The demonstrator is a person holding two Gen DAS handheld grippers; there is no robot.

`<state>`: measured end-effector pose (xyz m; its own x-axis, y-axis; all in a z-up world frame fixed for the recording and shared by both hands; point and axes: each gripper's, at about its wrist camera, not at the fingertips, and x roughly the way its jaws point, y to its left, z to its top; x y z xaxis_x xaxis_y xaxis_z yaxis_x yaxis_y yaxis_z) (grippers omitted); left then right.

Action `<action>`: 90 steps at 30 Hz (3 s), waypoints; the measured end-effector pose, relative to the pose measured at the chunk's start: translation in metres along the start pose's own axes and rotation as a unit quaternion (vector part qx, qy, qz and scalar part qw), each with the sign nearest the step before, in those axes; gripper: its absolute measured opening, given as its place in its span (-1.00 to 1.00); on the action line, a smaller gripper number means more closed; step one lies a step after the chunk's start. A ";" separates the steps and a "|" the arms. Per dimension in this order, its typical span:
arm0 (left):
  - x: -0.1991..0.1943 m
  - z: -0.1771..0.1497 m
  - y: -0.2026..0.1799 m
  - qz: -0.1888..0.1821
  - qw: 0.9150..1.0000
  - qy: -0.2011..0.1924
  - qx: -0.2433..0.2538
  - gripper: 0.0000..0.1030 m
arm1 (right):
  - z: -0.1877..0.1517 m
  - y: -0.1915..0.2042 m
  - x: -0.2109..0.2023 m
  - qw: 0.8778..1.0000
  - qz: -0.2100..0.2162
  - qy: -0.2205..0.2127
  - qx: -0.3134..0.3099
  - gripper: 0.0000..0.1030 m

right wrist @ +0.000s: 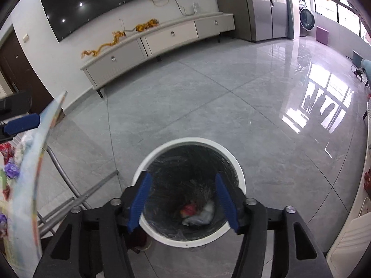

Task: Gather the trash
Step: 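Carry both items over the bin and open both tools to drop them, then move both tools back over the table toward the remaining trash, then grasp the purple bag with the right tool while the left tool grasps the pink box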

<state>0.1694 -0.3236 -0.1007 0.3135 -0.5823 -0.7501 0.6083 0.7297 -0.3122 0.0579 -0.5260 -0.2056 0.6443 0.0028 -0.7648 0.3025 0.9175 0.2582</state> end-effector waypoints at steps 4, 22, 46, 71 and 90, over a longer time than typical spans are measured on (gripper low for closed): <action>-0.047 -0.012 0.004 0.023 0.998 -0.058 -0.002 0.30 | 0.006 0.019 -0.039 0.999 0.005 -0.046 -0.005 0.38; -0.295 -0.121 0.127 0.187 0.961 -0.203 -0.024 0.30 | 0.024 0.164 -0.217 0.956 0.102 -0.259 -0.099 1.00; -0.250 -0.179 0.334 0.206 0.977 -0.049 -0.023 0.30 | 0.002 0.372 -0.051 0.934 0.191 -0.026 -0.301 0.92; -0.199 -0.184 0.355 0.135 0.991 0.018 0.018 -0.41 | -0.039 0.437 0.055 0.888 0.213 0.102 -0.394 -0.67; -0.304 -0.200 0.277 0.201 0.977 -0.073 -0.009 -0.42 | -0.047 0.364 -0.051 0.910 0.224 0.033 -0.347 -0.71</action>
<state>0.0967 0.1273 -0.0753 0.6254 -0.2914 -0.7238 0.4026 0.9152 -0.0205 0.1023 -0.1734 -0.1004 0.5432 0.4410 -0.7144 -0.5118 0.8485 0.1347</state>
